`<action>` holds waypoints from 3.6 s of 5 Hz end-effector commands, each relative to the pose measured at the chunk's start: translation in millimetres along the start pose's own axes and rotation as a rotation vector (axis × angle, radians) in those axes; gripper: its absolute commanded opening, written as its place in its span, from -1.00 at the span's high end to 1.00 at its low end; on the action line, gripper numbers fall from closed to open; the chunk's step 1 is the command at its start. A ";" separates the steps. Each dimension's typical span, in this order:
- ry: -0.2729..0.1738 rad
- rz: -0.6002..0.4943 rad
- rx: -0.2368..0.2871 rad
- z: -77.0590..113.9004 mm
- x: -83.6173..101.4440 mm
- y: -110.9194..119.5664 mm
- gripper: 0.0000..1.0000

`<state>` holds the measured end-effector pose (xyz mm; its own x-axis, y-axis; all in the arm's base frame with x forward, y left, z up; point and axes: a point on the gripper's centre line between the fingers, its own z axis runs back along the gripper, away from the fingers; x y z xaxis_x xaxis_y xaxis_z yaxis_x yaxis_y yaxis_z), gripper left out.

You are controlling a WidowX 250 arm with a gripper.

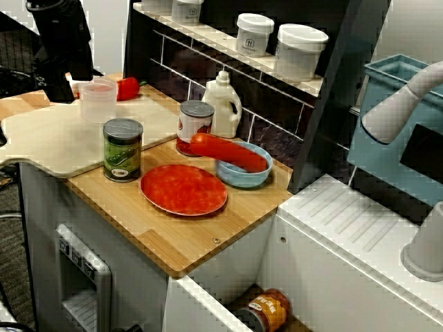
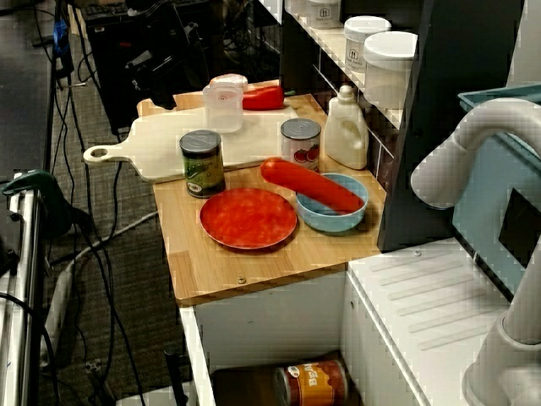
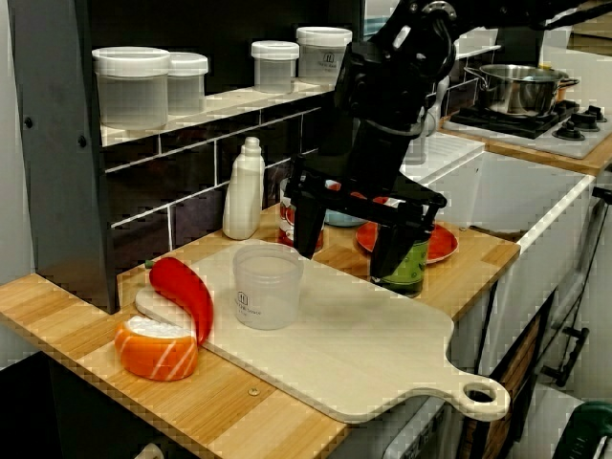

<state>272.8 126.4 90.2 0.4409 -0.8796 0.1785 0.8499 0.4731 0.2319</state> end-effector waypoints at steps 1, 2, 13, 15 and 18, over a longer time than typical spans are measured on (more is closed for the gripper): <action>0.017 -0.005 0.034 6.2 -5.8 1.6 -1.00; 0.019 -0.014 0.023 9.1 -6.2 -1.9 -1.00; 0.031 0.010 0.071 -18.0 -20.8 1.0 1.00; 0.029 0.023 0.069 -19.3 -14.9 8.3 1.00; 0.025 0.051 0.067 -23.6 -1.5 17.7 1.00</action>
<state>289.9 129.2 58.0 0.5020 -0.8473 0.1732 0.8105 0.5308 0.2478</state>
